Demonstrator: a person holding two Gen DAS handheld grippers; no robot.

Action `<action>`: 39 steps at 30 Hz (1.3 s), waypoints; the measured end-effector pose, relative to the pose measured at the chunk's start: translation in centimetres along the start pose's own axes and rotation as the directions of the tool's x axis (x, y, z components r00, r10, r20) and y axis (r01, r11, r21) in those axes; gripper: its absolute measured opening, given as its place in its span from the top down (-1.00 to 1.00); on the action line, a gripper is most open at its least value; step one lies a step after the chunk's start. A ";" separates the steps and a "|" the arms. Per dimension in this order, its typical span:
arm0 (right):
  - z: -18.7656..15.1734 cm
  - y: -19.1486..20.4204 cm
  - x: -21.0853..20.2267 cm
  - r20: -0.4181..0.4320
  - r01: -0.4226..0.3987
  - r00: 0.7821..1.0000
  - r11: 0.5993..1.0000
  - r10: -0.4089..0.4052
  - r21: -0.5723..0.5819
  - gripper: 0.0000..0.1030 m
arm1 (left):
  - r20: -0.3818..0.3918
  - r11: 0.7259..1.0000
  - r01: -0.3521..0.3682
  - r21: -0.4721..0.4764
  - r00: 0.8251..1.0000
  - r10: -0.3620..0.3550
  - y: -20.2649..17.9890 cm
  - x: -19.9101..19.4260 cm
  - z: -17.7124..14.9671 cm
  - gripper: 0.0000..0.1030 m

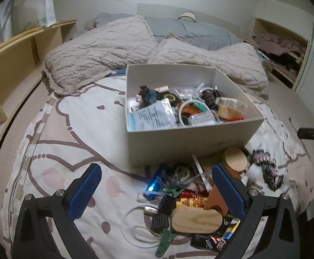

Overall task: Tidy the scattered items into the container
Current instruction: 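Withdraw both open tools from the box back toward the scattered items, then move the right tool toward the crocheted purple-blue piece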

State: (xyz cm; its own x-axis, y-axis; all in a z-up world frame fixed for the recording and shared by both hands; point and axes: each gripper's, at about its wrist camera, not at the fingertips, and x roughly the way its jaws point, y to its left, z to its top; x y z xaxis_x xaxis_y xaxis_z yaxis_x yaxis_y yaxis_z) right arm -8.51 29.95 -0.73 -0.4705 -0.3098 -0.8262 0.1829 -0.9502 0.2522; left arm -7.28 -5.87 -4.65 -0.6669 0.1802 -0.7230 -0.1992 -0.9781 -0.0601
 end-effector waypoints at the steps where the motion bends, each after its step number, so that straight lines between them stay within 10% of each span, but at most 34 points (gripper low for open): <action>1: -0.3 -0.2 0.0 -0.001 -0.002 1.000 1.000 0.002 0.003 -0.68 | -0.001 1.000 0.001 0.011 1.000 -0.001 -0.3 0.1 -0.3 -1.00; 27: -6.9 -4.7 4.5 0.156 0.066 0.984 0.987 -0.090 0.149 -1.00 | -0.078 0.999 0.025 0.029 0.997 -0.023 -2.3 2.7 -6.1 -1.00; 39: -8.5 -5.7 7.0 0.083 0.083 0.992 0.988 -0.094 0.130 -1.00 | -0.082 0.982 0.033 0.186 0.997 -0.018 -5.0 3.7 -7.4 -1.00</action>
State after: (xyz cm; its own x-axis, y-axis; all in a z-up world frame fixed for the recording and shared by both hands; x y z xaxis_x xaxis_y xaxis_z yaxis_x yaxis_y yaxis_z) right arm -5.52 33.48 -12.27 -0.5555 -0.2209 -0.8017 0.0294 -0.9687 0.2465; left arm -3.48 -1.11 -12.15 -0.6024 0.1889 -0.7755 -0.3516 -0.9351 0.0453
